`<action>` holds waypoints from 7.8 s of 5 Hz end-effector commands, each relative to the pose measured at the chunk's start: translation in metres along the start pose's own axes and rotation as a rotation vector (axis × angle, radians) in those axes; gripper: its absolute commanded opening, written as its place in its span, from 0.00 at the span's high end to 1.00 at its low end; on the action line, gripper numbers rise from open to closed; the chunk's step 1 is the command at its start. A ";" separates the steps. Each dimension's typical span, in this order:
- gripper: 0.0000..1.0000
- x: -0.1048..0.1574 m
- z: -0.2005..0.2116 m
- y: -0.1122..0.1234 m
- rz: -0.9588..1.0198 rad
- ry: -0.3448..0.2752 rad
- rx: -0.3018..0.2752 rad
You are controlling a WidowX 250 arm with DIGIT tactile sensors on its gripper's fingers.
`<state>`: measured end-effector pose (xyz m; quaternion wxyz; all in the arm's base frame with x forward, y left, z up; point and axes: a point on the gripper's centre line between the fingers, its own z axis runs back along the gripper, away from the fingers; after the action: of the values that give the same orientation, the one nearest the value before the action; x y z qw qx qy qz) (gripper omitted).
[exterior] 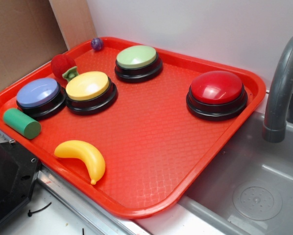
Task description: Push the green button.
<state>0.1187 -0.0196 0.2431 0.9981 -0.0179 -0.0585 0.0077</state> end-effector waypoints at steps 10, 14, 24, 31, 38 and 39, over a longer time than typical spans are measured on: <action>0.00 0.168 -0.201 0.062 -0.038 0.009 0.104; 0.00 0.163 -0.161 0.048 -0.096 0.006 0.091; 0.00 0.178 -0.183 0.070 -0.128 0.005 0.096; 0.00 0.156 -0.115 0.066 -0.082 -0.053 0.065; 0.00 0.161 -0.139 0.063 -0.127 -0.052 0.129; 0.00 0.154 -0.106 0.069 -0.075 -0.047 0.103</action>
<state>0.2774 0.0451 0.1289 0.9982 0.0281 -0.0436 -0.0293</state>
